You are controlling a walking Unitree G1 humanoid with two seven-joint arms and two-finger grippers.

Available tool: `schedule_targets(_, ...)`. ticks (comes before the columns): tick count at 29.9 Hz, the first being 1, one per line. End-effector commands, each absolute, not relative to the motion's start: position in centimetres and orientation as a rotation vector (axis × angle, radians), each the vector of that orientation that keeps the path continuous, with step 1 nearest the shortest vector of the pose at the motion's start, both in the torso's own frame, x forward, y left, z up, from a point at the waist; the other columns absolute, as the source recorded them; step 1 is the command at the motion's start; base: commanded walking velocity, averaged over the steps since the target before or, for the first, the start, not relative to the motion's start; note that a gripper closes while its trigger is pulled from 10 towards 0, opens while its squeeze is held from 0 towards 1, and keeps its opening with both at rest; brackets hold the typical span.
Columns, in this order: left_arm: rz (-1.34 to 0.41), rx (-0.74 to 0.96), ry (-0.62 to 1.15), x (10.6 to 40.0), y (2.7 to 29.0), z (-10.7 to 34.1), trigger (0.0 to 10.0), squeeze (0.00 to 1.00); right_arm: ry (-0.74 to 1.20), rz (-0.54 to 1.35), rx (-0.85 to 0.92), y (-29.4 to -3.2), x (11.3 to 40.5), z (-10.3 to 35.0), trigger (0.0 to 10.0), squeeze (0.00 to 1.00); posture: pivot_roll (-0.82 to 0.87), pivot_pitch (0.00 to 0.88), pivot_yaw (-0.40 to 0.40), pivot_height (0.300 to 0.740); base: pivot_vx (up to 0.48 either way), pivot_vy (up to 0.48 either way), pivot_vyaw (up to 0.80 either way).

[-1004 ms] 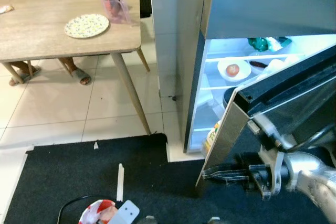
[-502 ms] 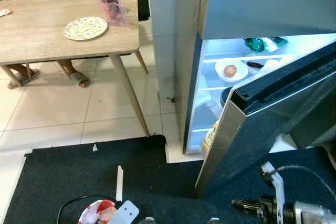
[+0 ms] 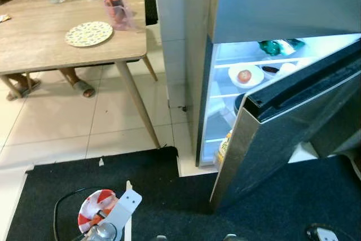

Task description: Restocking fridge

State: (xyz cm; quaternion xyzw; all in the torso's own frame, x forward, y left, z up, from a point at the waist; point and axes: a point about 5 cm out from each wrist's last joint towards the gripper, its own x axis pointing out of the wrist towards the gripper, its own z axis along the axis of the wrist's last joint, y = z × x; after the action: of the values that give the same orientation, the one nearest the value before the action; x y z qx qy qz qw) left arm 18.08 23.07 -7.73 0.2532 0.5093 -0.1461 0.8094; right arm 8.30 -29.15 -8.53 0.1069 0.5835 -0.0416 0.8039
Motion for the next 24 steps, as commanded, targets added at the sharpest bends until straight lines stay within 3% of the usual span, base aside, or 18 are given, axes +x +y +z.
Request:
schedule_targets(1, -0.291, 0.627, 1.111, 17.8, 25.3, -7.2, 10.0, 0.00, 1.238, -0.138, 0.201, -29.6, 8.3, -8.5, 10.0, 0.00, -0.05, 0.082, 0.020, 0.740, 0.000, 0.000, 0.00)
schedule_targets(4, -0.212, 0.628, 1.084, 18.4, 26.3, -6.7, 10.0, 0.00, 1.220, -0.186, 0.174, -30.0, 8.6, -8.4, 10.0, 0.00, -0.05, 0.083, 0.022, 0.740, 0.000, 0.000, 0.00)
schedule_targets(9, -0.033, 0.483, 0.956, 21.0, 26.5, -5.2, 10.0, 0.00, 1.213, -0.264, 0.103, -30.7, 9.0, -8.2, 10.0, 0.00, -0.05, 0.082, 0.019, 0.740, 0.000, 0.000, -0.71)
schedule_targets(24, -0.020, 0.372, 0.810, 24.1, 23.8, -3.9, 10.0, 0.00, 1.229, -0.279, 0.090, -29.6, 8.7, -8.8, 10.0, 0.00, -0.05, 0.073, 0.021, 0.740, 0.000, 0.000, -0.76)
